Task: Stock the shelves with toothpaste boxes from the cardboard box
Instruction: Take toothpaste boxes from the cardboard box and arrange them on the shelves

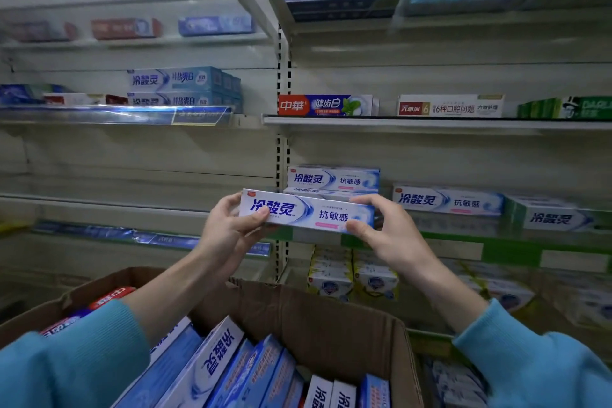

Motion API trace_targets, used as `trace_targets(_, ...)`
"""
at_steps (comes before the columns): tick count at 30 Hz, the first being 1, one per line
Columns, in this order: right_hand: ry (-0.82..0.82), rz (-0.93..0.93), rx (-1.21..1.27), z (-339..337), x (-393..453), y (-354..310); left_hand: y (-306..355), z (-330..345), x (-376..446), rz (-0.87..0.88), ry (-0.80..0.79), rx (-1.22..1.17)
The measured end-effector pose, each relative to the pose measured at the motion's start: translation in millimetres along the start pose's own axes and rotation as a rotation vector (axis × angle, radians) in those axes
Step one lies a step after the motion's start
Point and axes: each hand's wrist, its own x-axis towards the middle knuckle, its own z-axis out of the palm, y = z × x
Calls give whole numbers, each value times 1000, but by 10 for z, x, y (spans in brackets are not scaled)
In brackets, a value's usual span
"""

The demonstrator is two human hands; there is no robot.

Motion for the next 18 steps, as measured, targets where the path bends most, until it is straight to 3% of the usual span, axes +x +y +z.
trace_targets(5,181,106,131,-190,214,-36,-53,158,224,167,91,502)
trace_targets(9,280,88,-3,-287,458,-31,-32,439,510,236,160,745)
trace_targets(18,265,249,-172,-141,864,268,-207,715,1109,179,147,799)
